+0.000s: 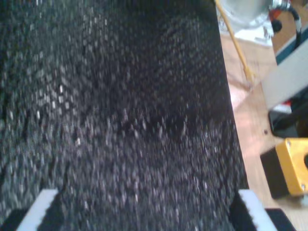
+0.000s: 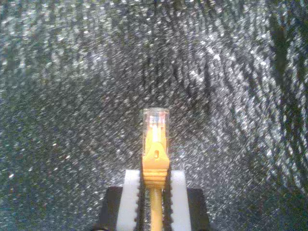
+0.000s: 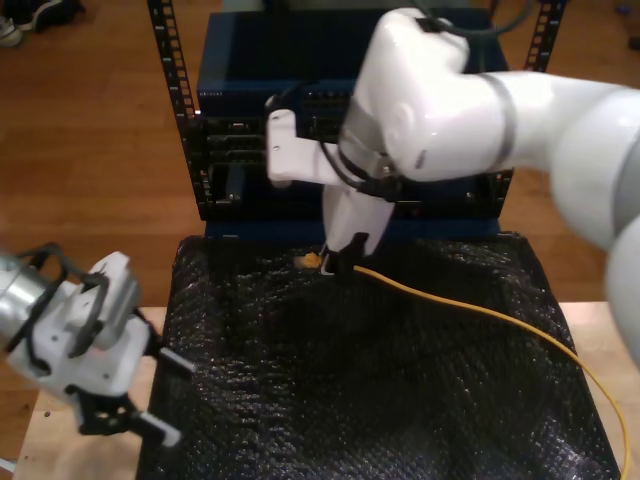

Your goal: Grab the cable and plug it in

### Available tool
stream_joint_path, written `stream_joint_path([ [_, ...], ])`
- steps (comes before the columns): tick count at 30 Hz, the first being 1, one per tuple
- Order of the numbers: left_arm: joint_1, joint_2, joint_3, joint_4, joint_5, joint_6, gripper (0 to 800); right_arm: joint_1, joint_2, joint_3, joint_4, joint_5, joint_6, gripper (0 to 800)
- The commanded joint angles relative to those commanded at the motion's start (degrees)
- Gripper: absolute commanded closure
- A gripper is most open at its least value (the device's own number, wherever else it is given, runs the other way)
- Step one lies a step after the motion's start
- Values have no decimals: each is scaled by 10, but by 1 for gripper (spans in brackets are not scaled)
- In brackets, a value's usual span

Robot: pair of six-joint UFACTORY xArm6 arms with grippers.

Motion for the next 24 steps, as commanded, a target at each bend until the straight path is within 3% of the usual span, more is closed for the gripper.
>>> stream_joint_path([
  [8,-33,4,-12,-63,0,-4,2,-13,-60,53,25,2,-21,797],
  [24,-71,19,-28,-167,-19,-1,2,-25,-121,78,71,47,-21,797],
])
